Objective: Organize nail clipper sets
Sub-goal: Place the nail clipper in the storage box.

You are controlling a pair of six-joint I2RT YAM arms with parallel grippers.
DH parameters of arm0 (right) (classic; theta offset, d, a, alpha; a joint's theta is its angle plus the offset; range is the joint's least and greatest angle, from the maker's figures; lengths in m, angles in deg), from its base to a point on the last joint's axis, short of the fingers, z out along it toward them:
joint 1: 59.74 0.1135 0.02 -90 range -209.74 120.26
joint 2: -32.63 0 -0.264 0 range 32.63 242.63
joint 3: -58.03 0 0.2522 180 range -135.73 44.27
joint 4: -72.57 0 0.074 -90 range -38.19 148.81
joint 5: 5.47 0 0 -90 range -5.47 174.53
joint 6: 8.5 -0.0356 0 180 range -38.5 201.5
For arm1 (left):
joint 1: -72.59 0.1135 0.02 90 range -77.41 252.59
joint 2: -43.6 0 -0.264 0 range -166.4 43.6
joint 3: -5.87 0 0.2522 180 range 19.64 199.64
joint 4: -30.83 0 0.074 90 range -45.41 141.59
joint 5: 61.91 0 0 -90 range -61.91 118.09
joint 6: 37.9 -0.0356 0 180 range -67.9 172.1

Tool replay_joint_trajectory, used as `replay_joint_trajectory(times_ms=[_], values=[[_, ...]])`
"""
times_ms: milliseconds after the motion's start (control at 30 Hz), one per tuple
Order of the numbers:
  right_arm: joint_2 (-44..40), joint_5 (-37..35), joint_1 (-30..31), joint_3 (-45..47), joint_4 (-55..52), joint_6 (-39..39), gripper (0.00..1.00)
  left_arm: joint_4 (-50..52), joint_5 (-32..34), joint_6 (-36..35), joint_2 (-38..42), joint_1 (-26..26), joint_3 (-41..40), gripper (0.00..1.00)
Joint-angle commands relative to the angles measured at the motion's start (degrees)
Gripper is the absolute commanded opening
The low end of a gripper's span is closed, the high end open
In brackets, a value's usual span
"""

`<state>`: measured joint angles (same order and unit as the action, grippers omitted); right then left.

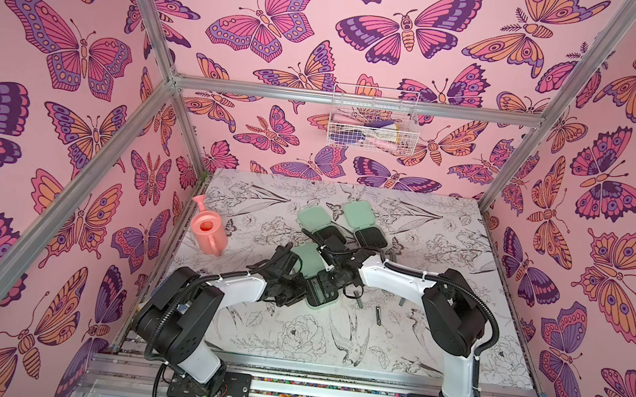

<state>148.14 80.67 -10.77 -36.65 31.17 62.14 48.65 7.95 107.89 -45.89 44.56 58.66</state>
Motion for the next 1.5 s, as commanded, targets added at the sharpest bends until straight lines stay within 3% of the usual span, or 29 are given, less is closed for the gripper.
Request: replay_joint_trajectory(times_ms=[0, 1167, 1467], values=[[2.3, 1.9, 1.5, 0.6, -3.1, -1.1, 0.11, 2.2, 0.3, 0.1, -1.8, -0.1, -1.8, 0.33], [6.1, 3.3, 4.2, -1.2, -5.2, -7.3, 0.06, 1.5, 0.0, 0.2, -2.2, -0.1, -1.8, 0.33], [2.9, 0.9, 4.4, -3.6, -7.6, -6.2, 0.19, 1.5, 0.0, 0.2, -1.7, -0.1, -1.9, 0.33]])
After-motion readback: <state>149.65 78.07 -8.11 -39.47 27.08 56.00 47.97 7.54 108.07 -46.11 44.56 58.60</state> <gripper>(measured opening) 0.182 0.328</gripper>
